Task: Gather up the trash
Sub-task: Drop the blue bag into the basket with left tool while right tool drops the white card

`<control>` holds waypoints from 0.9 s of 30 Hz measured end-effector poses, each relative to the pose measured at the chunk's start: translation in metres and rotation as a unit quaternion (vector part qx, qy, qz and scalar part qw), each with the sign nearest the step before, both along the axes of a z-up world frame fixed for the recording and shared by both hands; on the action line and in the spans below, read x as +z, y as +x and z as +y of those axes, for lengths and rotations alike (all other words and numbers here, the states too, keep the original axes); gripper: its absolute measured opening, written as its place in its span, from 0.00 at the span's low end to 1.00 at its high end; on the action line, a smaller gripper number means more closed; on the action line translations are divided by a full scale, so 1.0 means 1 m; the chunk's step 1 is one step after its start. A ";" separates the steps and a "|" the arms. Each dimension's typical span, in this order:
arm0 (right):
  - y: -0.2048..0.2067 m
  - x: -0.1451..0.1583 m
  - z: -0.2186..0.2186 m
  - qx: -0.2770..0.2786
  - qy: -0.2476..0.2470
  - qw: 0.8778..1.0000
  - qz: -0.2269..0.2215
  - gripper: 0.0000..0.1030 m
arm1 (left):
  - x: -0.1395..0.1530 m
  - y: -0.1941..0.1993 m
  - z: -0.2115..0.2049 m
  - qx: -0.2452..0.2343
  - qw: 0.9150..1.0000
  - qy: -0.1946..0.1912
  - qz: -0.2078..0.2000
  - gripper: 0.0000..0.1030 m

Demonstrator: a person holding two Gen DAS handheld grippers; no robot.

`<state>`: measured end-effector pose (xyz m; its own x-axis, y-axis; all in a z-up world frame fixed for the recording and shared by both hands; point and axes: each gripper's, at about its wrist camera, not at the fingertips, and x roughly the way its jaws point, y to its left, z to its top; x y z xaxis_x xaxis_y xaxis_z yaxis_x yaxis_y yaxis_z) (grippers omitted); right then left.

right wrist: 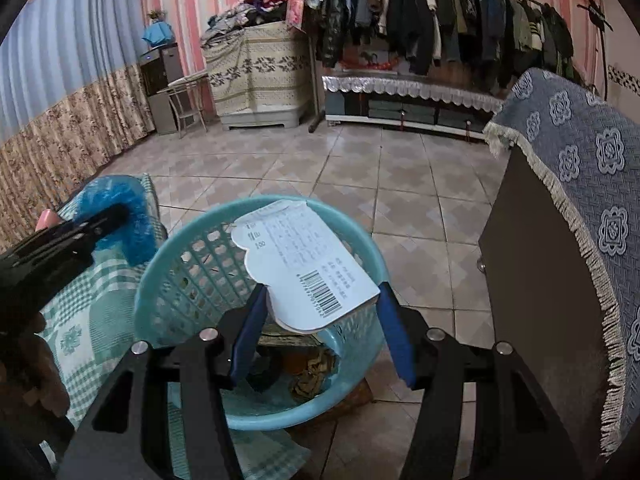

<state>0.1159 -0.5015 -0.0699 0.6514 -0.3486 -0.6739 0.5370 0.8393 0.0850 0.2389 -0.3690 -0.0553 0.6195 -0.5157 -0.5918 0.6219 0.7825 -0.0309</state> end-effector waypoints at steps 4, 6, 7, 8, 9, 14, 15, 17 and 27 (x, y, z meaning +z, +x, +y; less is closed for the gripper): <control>-0.002 -0.006 -0.014 -0.015 0.008 1.000 0.001 0.54 | -0.009 -0.002 -0.025 -0.022 1.000 0.008 0.005 0.30; -0.004 -0.009 -0.022 -0.024 0.016 1.000 0.000 0.54 | -0.012 -0.004 -0.034 -0.023 1.000 0.013 0.001 0.35; -0.004 -0.009 -0.023 -0.026 0.020 0.999 -0.001 0.54 | -0.014 -0.003 -0.037 -0.022 1.000 0.015 0.001 0.44; -0.004 -0.010 -0.023 -0.027 0.023 0.999 -0.002 0.54 | -0.015 -0.002 -0.038 -0.020 1.000 0.015 0.002 0.53; -0.004 -0.011 -0.024 -0.027 0.024 0.999 -0.001 0.54 | -0.015 -0.001 -0.038 -0.017 1.000 0.013 0.003 0.57; 0.002 -0.012 -0.017 -0.020 0.022 1.000 0.002 0.54 | -0.006 0.005 -0.027 0.006 1.000 0.014 -0.009 0.73; 0.005 -0.012 -0.014 -0.017 0.021 1.000 0.004 0.54 | -0.003 0.005 -0.023 0.012 1.000 0.014 -0.016 0.75; 0.011 -0.013 -0.011 -0.009 0.021 1.000 0.007 0.54 | 0.006 0.005 -0.008 0.032 0.999 0.009 -0.036 0.84; 0.041 -0.023 0.013 0.023 0.011 1.000 0.014 0.79 | 0.035 0.011 0.044 0.084 0.994 0.000 -0.070 0.89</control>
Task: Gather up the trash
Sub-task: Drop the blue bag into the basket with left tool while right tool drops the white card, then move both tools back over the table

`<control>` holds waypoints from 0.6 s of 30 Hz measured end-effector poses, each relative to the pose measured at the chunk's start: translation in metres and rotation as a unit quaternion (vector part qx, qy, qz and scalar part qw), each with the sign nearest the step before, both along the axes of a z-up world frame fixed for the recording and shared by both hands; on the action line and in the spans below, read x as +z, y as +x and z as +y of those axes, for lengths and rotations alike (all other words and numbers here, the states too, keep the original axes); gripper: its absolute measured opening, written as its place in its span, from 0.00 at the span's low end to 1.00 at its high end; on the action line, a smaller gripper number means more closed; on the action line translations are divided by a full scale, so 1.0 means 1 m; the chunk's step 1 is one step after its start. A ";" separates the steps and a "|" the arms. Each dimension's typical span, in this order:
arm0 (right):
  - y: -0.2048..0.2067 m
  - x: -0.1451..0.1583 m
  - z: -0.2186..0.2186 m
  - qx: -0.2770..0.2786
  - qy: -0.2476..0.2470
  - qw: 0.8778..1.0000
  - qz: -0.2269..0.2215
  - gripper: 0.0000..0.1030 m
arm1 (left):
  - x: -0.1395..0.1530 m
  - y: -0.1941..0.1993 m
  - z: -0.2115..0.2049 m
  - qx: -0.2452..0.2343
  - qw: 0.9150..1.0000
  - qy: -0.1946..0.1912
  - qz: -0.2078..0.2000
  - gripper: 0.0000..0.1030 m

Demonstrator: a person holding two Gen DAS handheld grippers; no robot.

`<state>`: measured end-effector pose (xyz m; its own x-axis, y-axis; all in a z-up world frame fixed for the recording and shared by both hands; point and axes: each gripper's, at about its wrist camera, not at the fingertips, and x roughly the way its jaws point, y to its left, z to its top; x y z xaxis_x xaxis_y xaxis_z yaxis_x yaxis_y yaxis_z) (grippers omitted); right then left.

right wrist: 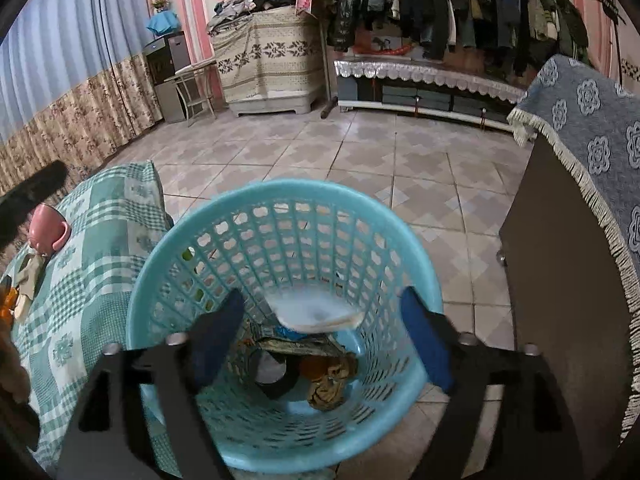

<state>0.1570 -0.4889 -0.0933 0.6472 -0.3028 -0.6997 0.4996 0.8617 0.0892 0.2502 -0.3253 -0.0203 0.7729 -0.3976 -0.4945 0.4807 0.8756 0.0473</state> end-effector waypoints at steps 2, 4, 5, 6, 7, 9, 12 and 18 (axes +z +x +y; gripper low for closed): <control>0.000 0.001 0.002 0.001 -0.006 1.000 0.002 0.80 | 0.003 -0.001 0.007 0.006 1.000 0.002 -0.006 0.89; -0.001 0.002 0.000 -0.004 -0.011 1.000 0.000 0.82 | 0.005 -0.004 0.014 0.010 1.000 0.007 -0.014 0.89; -0.001 0.003 0.000 -0.008 -0.013 1.000 -0.002 0.82 | 0.006 -0.005 0.018 0.012 1.000 0.008 -0.016 0.89; -0.002 0.005 0.000 -0.011 -0.015 1.000 -0.006 0.83 | 0.007 -0.006 0.022 0.013 1.000 0.008 -0.017 0.89; -0.005 0.007 -0.001 -0.012 -0.016 1.000 -0.009 0.83 | 0.008 -0.008 0.026 0.015 1.000 0.006 -0.018 0.89; -0.006 0.012 0.000 -0.012 -0.020 1.000 -0.017 0.83 | 0.010 -0.012 0.036 0.021 1.000 0.002 -0.018 0.90; -0.006 0.018 0.007 -0.008 -0.030 0.999 -0.027 0.83 | 0.013 -0.018 0.053 0.030 0.999 -0.006 -0.017 0.90; -0.007 0.035 0.034 0.026 -0.047 0.997 -0.057 0.85 | 0.021 -0.034 0.096 0.057 0.998 -0.020 -0.027 0.94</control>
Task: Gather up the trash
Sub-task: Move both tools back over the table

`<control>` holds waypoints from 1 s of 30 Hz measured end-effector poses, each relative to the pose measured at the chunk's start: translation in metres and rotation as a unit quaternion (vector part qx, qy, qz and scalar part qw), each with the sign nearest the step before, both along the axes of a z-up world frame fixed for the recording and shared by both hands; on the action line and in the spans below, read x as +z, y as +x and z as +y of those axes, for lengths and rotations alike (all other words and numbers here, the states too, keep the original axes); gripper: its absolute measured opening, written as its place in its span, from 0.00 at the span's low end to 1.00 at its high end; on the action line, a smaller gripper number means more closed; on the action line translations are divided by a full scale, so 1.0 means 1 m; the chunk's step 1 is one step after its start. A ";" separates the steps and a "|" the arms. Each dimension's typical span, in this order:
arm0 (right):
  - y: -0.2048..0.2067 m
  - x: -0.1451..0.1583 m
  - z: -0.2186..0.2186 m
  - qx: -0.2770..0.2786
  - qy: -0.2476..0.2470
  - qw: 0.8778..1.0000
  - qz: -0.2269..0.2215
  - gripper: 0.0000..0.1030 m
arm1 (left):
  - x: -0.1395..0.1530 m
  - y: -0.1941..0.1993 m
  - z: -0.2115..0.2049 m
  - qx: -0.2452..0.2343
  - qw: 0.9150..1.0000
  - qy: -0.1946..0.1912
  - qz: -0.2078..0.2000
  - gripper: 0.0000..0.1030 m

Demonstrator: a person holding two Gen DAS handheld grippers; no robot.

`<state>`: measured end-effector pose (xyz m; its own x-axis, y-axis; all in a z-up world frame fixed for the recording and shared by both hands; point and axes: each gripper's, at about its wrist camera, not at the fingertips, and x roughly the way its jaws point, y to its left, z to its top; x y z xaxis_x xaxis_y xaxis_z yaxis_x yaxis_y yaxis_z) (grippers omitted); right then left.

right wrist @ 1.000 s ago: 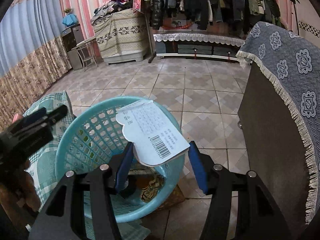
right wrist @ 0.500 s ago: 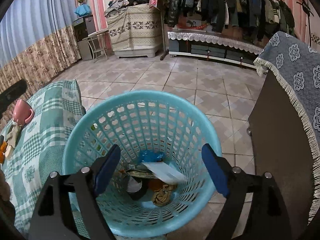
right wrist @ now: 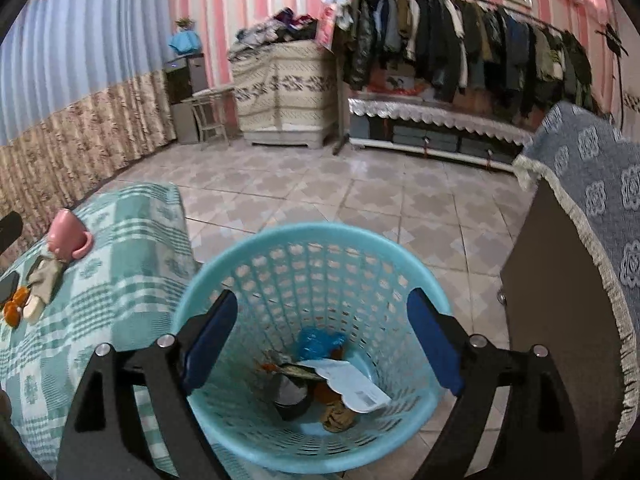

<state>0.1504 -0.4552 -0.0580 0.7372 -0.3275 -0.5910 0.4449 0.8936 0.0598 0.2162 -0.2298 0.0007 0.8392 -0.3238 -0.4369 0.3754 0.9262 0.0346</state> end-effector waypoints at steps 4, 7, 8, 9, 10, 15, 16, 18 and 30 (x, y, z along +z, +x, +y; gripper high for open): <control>0.000 0.011 0.020 0.032 0.007 0.999 -0.030 0.88 | 0.005 -0.008 0.033 0.025 1.000 -0.001 -0.011 0.95; 0.000 0.018 0.040 0.056 -0.003 0.997 -0.043 0.88 | 0.008 -0.012 0.064 0.048 0.999 -0.012 -0.009 0.95; -0.001 0.019 0.044 0.063 -0.005 0.997 -0.047 0.88 | 0.009 -0.014 0.076 0.057 0.998 -0.016 -0.007 0.95; -0.001 0.021 0.048 0.070 -0.005 0.996 -0.051 0.88 | 0.009 -0.014 0.084 0.063 0.998 -0.018 -0.006 0.95; -0.002 0.022 0.053 0.078 -0.002 0.995 -0.057 0.88 | 0.010 -0.015 0.095 0.071 0.997 -0.020 -0.004 0.95; 0.000 0.023 0.076 0.098 0.019 0.992 -0.074 0.89 | 0.012 -0.020 0.145 0.111 0.994 -0.024 -0.005 0.95; 0.002 0.022 0.081 0.102 0.020 0.992 -0.075 0.89 | 0.013 -0.022 0.157 0.119 0.992 -0.027 -0.005 0.95; 0.007 0.021 0.095 0.115 0.016 0.990 -0.074 0.89 | 0.011 -0.025 0.176 0.135 0.990 -0.028 -0.004 0.95; 0.048 0.010 0.166 0.183 -0.008 0.982 -0.053 0.89 | -0.020 -0.011 0.268 0.215 0.976 -0.019 0.028 0.95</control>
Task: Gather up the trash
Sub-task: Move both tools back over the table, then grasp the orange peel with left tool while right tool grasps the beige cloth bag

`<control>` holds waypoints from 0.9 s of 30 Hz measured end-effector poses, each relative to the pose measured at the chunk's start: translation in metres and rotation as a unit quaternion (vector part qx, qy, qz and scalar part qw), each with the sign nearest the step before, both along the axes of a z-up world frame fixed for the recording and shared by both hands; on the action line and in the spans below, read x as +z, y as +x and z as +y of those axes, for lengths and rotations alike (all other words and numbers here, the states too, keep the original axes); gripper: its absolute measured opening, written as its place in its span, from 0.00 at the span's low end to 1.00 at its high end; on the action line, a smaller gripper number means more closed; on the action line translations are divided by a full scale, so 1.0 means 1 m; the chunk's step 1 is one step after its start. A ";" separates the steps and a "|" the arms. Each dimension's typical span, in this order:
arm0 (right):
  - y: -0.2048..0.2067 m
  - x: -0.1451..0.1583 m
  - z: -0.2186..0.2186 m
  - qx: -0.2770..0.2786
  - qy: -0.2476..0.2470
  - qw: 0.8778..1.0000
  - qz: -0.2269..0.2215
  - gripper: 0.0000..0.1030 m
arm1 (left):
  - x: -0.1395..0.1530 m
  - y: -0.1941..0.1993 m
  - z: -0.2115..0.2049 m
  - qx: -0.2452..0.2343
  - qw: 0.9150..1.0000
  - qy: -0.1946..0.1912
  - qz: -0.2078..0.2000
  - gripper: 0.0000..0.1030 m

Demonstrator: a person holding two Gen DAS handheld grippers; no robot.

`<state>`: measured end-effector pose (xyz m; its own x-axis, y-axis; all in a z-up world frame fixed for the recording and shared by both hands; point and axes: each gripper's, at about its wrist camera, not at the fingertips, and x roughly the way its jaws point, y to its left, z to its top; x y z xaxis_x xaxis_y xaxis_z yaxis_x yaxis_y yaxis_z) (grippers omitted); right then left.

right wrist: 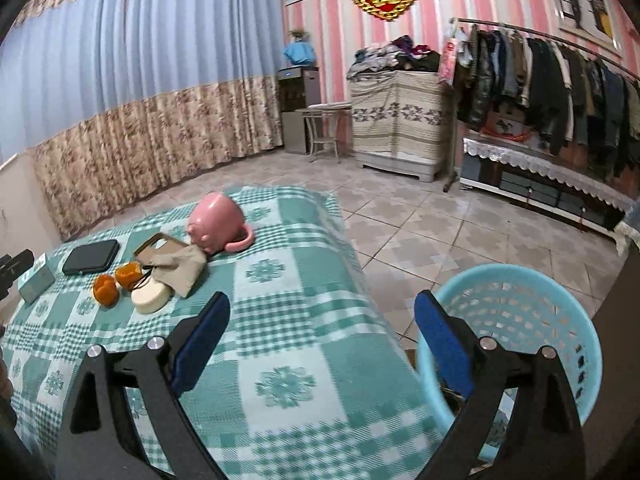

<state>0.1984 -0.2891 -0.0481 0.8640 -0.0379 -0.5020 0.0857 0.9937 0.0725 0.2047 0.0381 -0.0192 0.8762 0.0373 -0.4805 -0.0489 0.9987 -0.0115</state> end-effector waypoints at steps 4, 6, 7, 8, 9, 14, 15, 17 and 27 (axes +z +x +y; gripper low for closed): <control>0.014 -0.008 0.019 0.018 -0.013 1.000 0.011 0.89 | -0.014 0.014 0.016 0.008 1.000 -0.008 0.018 0.95; 0.020 -0.013 0.026 0.025 -0.024 0.999 0.019 0.89 | -0.023 0.021 0.019 0.008 0.999 -0.015 0.027 0.95; 0.023 -0.016 0.031 0.029 -0.031 0.999 0.025 0.89 | -0.031 0.028 0.018 0.006 0.999 -0.019 0.039 0.95; 0.025 -0.018 0.034 0.031 -0.036 0.998 0.029 0.89 | -0.036 0.031 0.019 0.005 0.999 -0.021 0.047 0.95; 0.027 -0.021 0.036 0.034 -0.040 0.998 0.032 0.89 | -0.044 0.038 0.017 0.002 0.998 -0.022 0.059 0.95; 0.033 -0.029 0.041 0.039 -0.038 0.997 0.048 0.89 | -0.067 0.069 0.004 -0.013 0.996 -0.006 0.090 0.95; 0.035 -0.031 0.042 0.039 -0.038 0.997 0.053 0.89 | -0.068 0.073 0.002 -0.016 0.996 -0.006 0.091 0.95; 0.039 -0.035 0.044 0.038 -0.040 0.997 0.061 0.89 | -0.073 0.084 -0.002 -0.020 0.995 -0.004 0.100 0.95; 0.046 -0.043 0.045 0.041 -0.042 0.996 0.073 0.89 | -0.094 0.113 0.000 -0.029 0.987 -0.024 0.154 0.78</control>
